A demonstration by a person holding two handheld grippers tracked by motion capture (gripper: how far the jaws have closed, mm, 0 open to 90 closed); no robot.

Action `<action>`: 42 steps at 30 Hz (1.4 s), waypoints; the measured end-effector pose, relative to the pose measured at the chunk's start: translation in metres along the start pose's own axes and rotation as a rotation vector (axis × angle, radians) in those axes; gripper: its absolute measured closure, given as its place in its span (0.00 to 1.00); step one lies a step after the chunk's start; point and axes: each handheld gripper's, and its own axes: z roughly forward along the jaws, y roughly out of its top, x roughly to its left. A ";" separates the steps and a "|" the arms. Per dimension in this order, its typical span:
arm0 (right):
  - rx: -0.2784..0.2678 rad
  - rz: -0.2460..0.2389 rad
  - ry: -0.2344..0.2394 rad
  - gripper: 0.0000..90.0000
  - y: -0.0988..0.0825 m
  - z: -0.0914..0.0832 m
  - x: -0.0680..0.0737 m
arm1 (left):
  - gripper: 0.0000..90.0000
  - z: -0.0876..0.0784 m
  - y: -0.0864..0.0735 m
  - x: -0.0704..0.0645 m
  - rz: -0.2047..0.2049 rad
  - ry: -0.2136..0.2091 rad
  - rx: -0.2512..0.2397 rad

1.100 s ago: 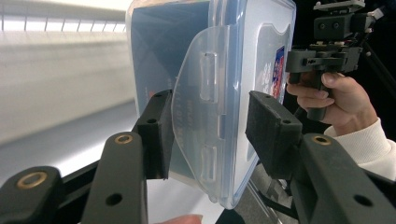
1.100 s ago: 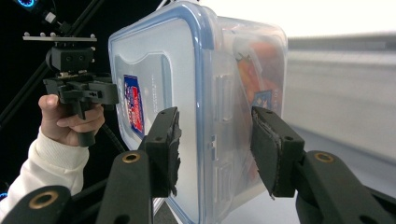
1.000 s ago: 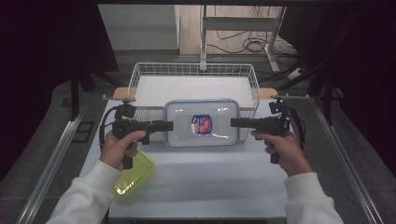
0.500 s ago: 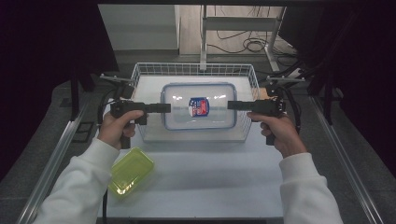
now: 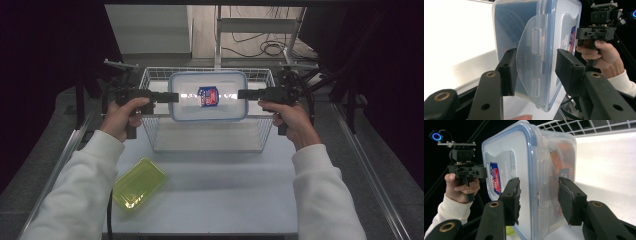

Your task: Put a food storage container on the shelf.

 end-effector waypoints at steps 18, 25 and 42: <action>-0.013 0.048 -0.063 0.59 0.020 0.017 -0.017 | 0.57 0.020 0.024 0.033 -0.049 -0.008 0.008; -0.038 0.076 -0.067 0.58 0.020 0.019 -0.019 | 0.57 0.021 0.024 0.034 -0.074 -0.005 -0.003; -0.068 0.223 -0.103 0.55 0.020 0.027 -0.028 | 0.51 0.032 0.026 0.046 -0.152 -0.002 -0.036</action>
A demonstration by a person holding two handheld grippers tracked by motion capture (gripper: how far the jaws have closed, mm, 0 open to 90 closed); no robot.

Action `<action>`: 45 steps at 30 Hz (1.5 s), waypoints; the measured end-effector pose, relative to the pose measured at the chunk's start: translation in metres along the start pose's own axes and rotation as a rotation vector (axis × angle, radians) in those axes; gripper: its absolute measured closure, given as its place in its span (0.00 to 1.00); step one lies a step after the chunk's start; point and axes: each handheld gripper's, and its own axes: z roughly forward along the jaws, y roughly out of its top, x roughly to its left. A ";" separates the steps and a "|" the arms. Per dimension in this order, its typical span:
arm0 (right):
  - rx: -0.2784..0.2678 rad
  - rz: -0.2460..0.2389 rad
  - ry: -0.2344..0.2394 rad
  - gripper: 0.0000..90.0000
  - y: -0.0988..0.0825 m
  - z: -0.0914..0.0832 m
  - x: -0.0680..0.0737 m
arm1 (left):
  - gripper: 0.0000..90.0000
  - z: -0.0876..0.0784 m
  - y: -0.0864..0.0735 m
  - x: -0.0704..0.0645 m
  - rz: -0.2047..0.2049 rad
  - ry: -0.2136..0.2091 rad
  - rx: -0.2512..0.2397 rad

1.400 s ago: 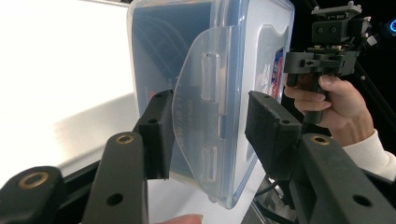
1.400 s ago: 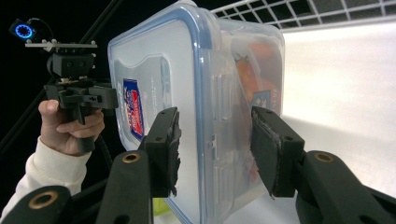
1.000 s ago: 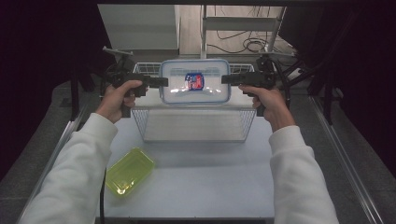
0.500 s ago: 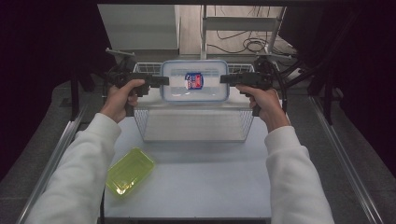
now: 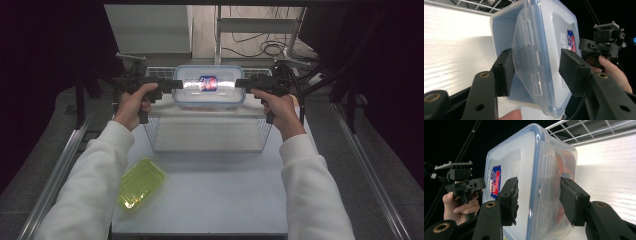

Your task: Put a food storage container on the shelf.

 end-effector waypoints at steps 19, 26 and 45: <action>-0.108 -0.017 0.019 0.50 -0.004 -0.011 0.005 | 0.31 -0.012 -0.003 -0.010 0.077 0.089 -0.087; -0.115 -0.118 0.024 0.49 -0.014 -0.036 0.011 | 0.32 -0.032 -0.025 -0.037 0.192 0.098 -0.101; -0.094 -0.217 0.038 0.44 -0.072 -0.073 -0.001 | 1.00 0.006 -0.083 -0.037 0.297 0.078 0.073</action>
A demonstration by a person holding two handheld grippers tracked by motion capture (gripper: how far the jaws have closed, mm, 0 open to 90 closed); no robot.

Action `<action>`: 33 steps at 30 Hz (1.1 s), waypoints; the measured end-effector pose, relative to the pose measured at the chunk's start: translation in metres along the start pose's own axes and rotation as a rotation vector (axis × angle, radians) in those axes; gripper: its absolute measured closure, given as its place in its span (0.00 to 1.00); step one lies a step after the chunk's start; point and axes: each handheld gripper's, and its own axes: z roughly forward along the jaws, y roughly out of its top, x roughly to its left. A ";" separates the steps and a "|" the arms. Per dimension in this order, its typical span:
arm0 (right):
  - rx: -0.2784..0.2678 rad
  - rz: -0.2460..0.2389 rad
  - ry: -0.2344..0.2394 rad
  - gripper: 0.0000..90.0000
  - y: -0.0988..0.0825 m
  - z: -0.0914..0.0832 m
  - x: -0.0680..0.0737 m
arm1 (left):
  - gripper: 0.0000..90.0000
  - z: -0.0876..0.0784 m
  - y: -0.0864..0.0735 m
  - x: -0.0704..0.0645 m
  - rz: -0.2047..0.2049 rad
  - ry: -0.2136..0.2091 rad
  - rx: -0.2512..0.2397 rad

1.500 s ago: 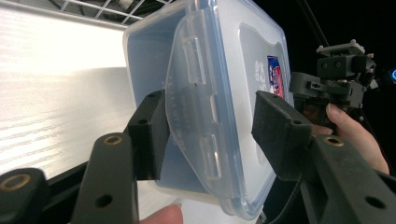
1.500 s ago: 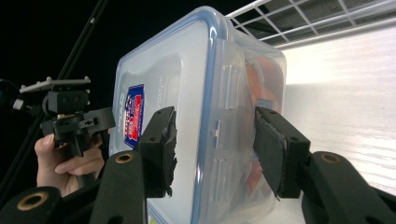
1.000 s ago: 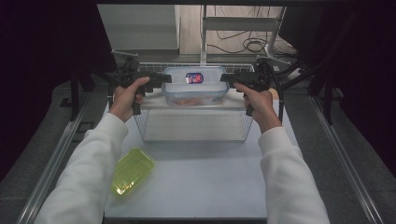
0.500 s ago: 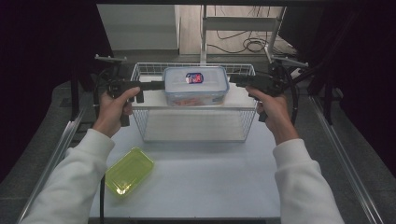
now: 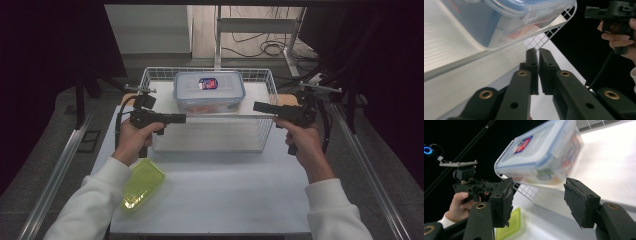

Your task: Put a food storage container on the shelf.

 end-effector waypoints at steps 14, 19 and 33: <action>0.031 0.011 0.001 0.44 -0.021 0.001 -0.024 | 1.00 0.014 0.017 0.015 -0.029 0.033 -0.004; 0.039 0.006 0.003 0.44 -0.022 0.004 -0.022 | 1.00 0.014 0.019 0.018 -0.053 0.027 -0.011; 0.067 -0.030 0.005 0.43 -0.034 0.006 -0.014 | 0.68 -0.009 -0.018 -0.019 0.039 0.033 -0.022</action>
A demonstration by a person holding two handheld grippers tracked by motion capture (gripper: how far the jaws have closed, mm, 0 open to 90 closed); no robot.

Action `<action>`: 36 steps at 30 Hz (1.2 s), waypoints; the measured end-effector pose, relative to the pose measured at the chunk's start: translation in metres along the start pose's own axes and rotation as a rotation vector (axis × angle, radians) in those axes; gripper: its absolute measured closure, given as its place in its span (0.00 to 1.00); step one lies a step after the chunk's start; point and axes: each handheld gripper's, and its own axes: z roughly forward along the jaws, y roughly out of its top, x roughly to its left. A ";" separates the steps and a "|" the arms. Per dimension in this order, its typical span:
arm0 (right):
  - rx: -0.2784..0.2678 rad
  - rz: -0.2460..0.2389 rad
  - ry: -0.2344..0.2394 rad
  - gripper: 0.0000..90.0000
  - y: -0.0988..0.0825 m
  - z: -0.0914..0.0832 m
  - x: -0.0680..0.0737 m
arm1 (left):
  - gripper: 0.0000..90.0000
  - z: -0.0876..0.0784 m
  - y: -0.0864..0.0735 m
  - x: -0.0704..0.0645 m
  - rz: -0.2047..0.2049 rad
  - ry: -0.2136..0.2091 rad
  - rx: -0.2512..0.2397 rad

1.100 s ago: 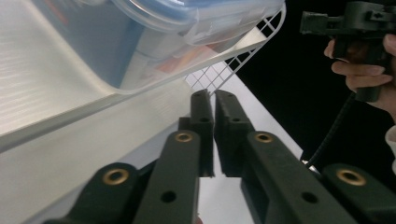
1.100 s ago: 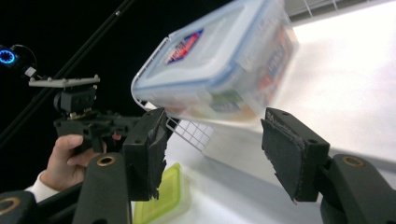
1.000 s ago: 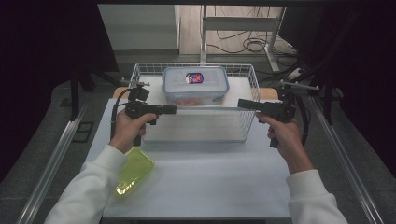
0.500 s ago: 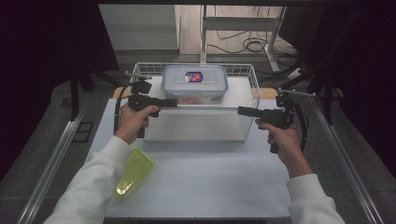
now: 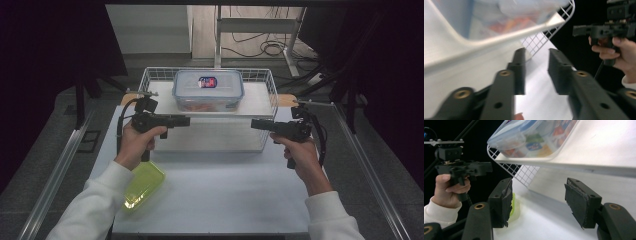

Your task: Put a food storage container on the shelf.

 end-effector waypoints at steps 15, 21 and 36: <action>0.067 -0.064 -0.016 0.40 -0.053 -0.006 0.005 | 0.41 -0.020 -0.076 -0.026 0.049 0.031 0.020; 0.096 -0.085 -0.013 0.39 -0.079 -0.006 0.003 | 0.37 -0.013 -0.106 -0.026 0.081 0.065 0.064; 0.175 -0.152 -0.057 0.38 -0.118 -0.004 0.006 | 0.34 -0.009 -0.146 -0.020 0.095 0.100 0.136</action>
